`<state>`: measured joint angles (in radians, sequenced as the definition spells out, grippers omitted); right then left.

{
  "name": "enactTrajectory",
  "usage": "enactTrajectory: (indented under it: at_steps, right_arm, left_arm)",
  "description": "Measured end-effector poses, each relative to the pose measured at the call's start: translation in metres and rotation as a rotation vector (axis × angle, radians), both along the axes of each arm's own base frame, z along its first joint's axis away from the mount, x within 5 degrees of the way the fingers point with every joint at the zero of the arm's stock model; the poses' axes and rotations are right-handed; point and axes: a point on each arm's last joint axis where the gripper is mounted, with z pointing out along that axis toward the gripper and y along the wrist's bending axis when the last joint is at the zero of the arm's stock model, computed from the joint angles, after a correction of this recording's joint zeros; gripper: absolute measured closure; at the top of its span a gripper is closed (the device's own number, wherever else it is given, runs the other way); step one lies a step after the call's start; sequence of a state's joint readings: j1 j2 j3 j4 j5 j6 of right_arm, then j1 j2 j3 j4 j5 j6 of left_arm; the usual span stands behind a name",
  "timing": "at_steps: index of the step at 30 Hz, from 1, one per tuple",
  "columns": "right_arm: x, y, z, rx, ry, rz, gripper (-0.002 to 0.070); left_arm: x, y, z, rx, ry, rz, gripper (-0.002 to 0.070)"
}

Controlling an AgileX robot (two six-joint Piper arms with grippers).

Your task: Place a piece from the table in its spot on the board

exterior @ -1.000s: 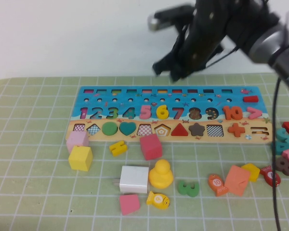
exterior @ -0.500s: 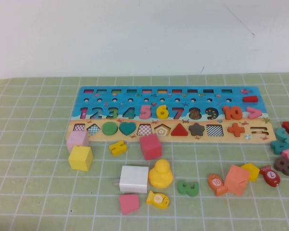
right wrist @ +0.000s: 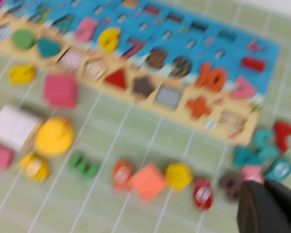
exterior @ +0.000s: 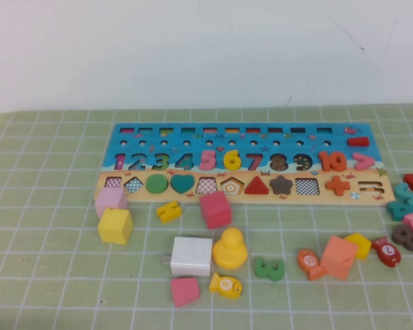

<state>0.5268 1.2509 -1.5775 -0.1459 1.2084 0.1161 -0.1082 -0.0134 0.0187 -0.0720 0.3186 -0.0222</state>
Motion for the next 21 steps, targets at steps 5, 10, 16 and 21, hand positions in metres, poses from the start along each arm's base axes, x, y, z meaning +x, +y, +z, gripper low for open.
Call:
enactTrajectory:
  at_steps: [5, 10, 16, 21]
  right_arm:
    - [-0.054, -0.021, -0.034, 0.057, 0.032, 0.075, 0.0676]
    - [-0.097, -0.035, -0.069, 0.102, 0.173, 0.112, 0.0676]
    - [-0.111, -0.038, -0.094, 0.091, 0.257, 0.139, 0.0676]
    - [-0.124, -0.054, -0.108, 0.077, 0.120, 0.158, 0.0676]
  left_arm:
    - [0.000, 0.000, 0.000, 0.016, -0.002, -0.004, 0.0677]
    - [0.000, 0.000, 0.000, 0.024, -0.003, -0.006, 0.0677]
    - [0.000, 0.000, 0.000, 0.024, -0.003, -0.006, 0.0677]
    - [0.000, 0.000, 0.000, 0.024, -0.003, -0.006, 0.0677]
